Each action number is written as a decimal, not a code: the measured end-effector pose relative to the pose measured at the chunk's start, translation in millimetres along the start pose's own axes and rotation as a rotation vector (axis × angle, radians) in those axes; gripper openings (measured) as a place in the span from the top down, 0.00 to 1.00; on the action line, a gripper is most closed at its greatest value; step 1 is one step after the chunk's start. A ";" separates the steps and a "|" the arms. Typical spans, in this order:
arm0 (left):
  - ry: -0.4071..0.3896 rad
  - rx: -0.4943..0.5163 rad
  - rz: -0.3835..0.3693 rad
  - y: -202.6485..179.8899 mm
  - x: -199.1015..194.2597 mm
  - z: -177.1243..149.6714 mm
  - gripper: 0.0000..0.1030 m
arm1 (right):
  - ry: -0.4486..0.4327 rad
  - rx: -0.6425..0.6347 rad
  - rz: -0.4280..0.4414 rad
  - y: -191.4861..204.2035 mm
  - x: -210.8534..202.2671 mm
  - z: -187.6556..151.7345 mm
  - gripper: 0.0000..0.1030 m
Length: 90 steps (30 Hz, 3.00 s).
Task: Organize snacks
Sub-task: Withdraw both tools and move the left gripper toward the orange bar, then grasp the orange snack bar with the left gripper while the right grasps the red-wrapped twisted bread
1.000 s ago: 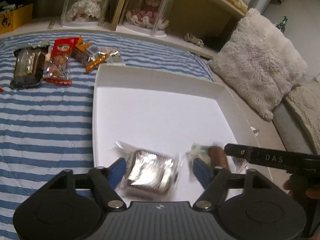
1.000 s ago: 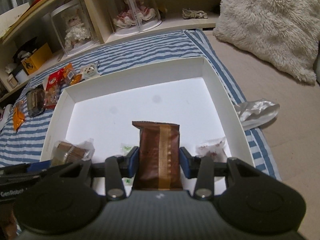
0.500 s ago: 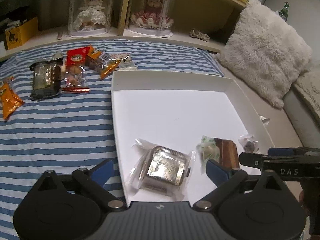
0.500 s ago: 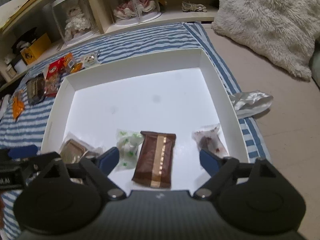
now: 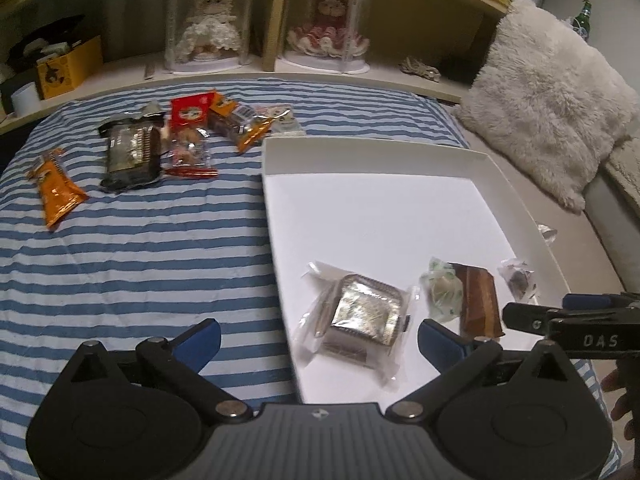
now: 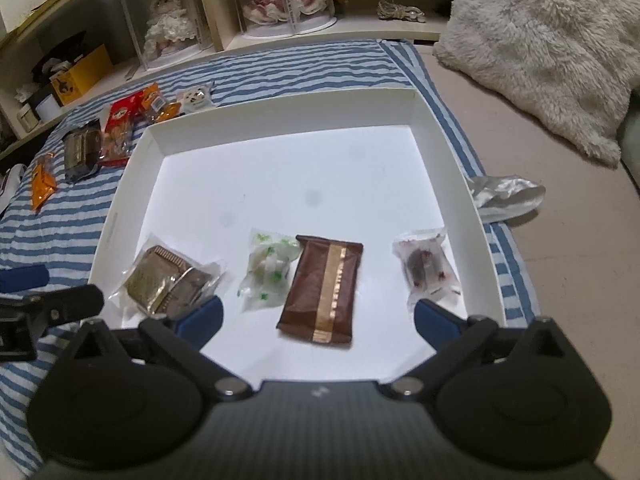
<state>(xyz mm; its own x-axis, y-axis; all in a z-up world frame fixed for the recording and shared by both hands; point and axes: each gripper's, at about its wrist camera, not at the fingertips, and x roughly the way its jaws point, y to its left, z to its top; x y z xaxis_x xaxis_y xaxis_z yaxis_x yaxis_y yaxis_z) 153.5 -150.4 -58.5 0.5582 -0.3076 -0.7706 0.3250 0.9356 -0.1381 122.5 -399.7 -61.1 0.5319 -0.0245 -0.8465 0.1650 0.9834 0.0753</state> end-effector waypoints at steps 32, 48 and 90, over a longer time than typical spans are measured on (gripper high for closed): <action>-0.104 -0.140 0.203 123.5 -71.8 8.2 0.00 | -0.265 -0.147 0.152 82.0 -34.6 0.1 0.00; -0.191 -0.388 0.290 212.0 -19.7 49.2 0.00 | -0.464 -0.174 0.205 171.0 9.2 61.0 0.00; -0.262 -0.462 0.328 272.3 76.9 98.4 0.53 | -0.206 -0.170 0.223 283.1 176.0 158.1 0.55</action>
<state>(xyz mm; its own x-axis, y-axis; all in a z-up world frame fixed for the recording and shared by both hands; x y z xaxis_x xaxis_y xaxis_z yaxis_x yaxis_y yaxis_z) 360.1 63.6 -94.2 0.7611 0.0307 -0.6480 -0.2259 0.9489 -0.2204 394.2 -154.1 -105.4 0.6984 0.1759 -0.6937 -0.1060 0.9841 0.1428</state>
